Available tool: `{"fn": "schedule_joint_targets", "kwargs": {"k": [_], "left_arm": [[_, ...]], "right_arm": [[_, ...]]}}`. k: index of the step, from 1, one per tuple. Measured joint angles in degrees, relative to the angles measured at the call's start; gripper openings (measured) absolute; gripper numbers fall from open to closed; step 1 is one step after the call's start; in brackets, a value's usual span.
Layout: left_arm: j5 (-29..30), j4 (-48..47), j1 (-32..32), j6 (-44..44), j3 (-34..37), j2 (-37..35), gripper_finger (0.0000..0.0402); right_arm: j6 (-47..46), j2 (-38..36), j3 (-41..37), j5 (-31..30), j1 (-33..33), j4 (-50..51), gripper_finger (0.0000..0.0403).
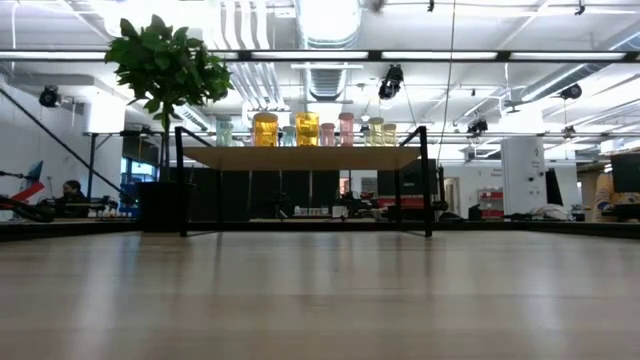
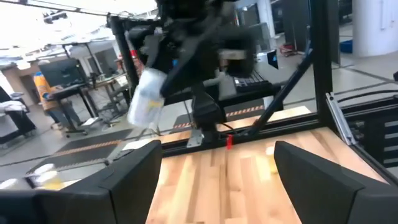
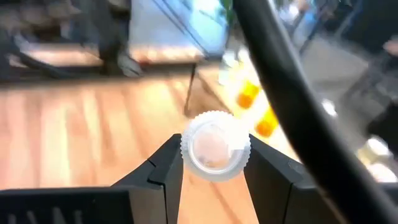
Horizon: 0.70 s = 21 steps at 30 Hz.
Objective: Pick and place medicine bottles onto shelf by color
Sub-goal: Put the transparent pill bottle on the shelf
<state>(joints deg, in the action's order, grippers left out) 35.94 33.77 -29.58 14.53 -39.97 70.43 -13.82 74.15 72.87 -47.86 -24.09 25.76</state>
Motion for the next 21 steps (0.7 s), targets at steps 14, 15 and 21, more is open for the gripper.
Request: {"fn": "schedule_joint_targets", "kwargs": {"k": [14, 15, 21], "left_arm": [[0.0, -4.4, 0.0, -0.7, 8.8, -16.1, 0.0294], [0.0, -4.4, 0.0, -0.7, 8.9, -16.2, 0.0294], [0.0, -4.3, 0.0, -0.7, 8.9, -16.3, 0.0294]], "right_arm": [[-5.1, 5.7, 18.6, 19.1, 32.6, 41.2, 0.0131], [-4.4, 5.9, 18.6, 19.8, 33.8, 41.3, 0.0131], [3.9, 7.4, 18.6, 32.1, 38.4, 40.5, 0.0131]]}}
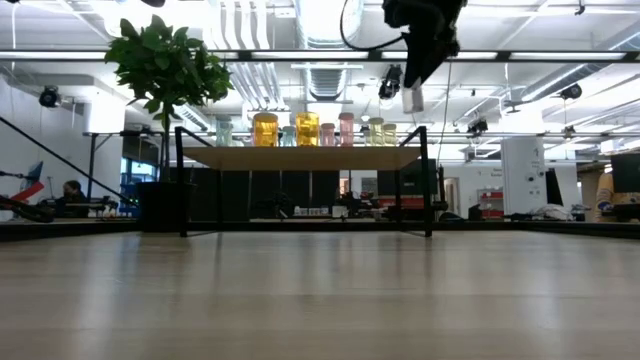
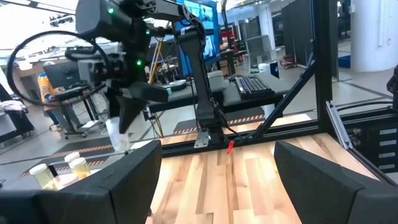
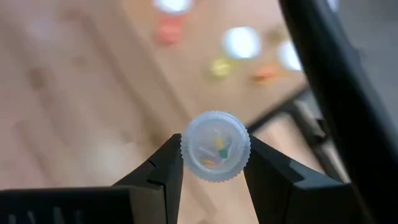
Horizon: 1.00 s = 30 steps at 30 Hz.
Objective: Pick and place medicine bottles onto shelf by color
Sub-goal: Put the transparent pill bottle on the shelf
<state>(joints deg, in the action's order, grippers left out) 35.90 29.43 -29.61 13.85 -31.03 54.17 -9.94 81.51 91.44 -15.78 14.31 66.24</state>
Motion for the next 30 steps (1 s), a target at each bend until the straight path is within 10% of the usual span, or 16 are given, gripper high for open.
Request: {"fn": "schedule_joint_targets", "kwargs": {"k": [15, 23, 30], "left_arm": [[0.0, 0.0, 0.0, 0.0, 0.0, 0.0, 0.0294], [-0.1, 0.1, 0.0, 0.0, 0.0, 0.0, 0.0294], [-0.1, 0.0, 0.0, -0.1, 0.5, 0.0, 0.0294]], "right_arm": [[10.7, 4.2, -0.1, 8.1, 4.6, -6.2, 0.0135], [27.4, 0.3, -1.7, 27.9, 1.3, -11.8, 0.0137], [27.2, -4.9, -12.3, 27.3, -0.3, -23.9, 0.0137]]}}
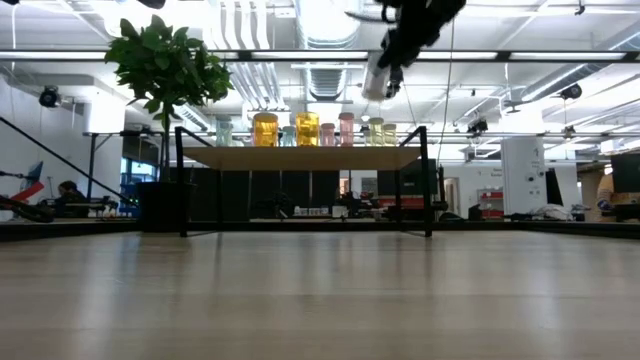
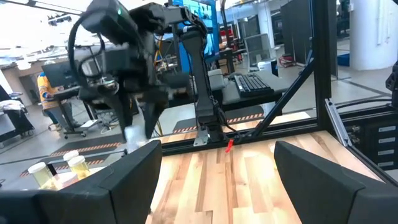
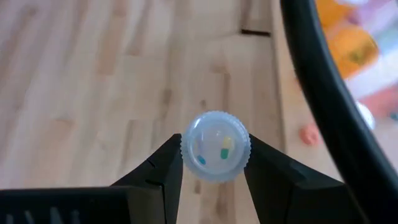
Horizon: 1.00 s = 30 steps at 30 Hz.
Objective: Pick and place medicine bottles onto shelf by color
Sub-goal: Put the transparent pill bottle on the shelf
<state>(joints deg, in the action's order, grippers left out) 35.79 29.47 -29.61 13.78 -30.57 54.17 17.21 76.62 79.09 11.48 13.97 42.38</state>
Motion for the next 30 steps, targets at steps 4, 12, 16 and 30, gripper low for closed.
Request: {"fn": "schedule_joint_targets", "kwargs": {"k": [4, 12, 16, 30], "left_arm": [[0.0, 0.0, 0.0, 0.0, 0.0, 0.0, 0.0294], [0.1, 0.0, 0.0, 0.0, 0.0, 0.0, 0.0294], [0.3, 0.0, 0.0, 0.0, 0.0, 0.0, 0.0294], [0.4, 0.0, 0.0, 0.0, 0.0, 0.0, 0.0294]], "right_arm": [[-1.6, -2.5, -5.5, -4.3, 0.9, -4.8, 0.0137], [-8.4, -4.4, -6.3, -9.7, 6.5, -3.9, 0.0136], [-8.4, -2.2, -6.4, -10.6, 8.3, -0.5, 0.0136], [-6.7, 2.3, -2.5, -14.8, 10.2, 2.8, 0.0136]]}}
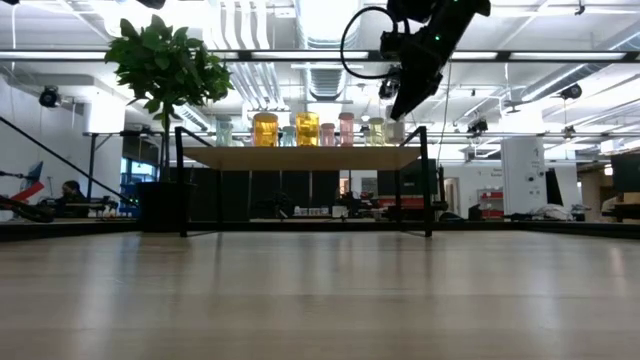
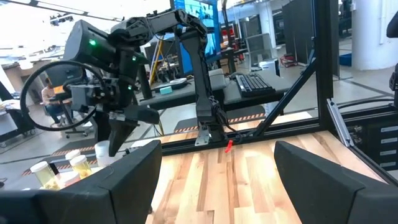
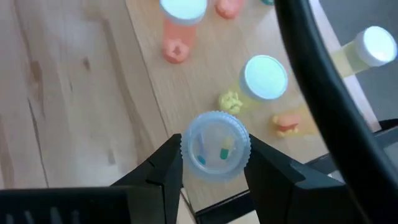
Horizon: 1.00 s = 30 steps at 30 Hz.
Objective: Pick and place medicine bottles onto shelf by color
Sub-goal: Put the transparent pill bottle on the shelf, then put the yellow pill bottle on the shelf
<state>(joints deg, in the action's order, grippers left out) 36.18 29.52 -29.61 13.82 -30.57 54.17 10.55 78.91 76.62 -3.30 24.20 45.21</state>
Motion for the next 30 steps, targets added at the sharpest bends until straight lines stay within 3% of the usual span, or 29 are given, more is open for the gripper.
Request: {"fn": "schedule_joint_targets", "kwargs": {"k": [14, 23, 30], "left_arm": [[0.2, 0.0, 0.0, 0.0, 0.0, 0.0, 0.0294], [0.2, 0.0, 0.0, 0.0, 0.0, 0.0, 0.0294], [0.1, 0.0, 0.0, 0.0, 0.0, 0.0, 0.0294]], "right_arm": [[-3.1, 1.0, -0.3, -1.8, 1.7, 1.1, 0.0139], [-4.0, 1.0, 1.6, -1.1, 1.7, 1.8, 0.0212], [-5.8, 1.0, 8.4, -1.2, 1.7, 8.7, 0.0249]]}}
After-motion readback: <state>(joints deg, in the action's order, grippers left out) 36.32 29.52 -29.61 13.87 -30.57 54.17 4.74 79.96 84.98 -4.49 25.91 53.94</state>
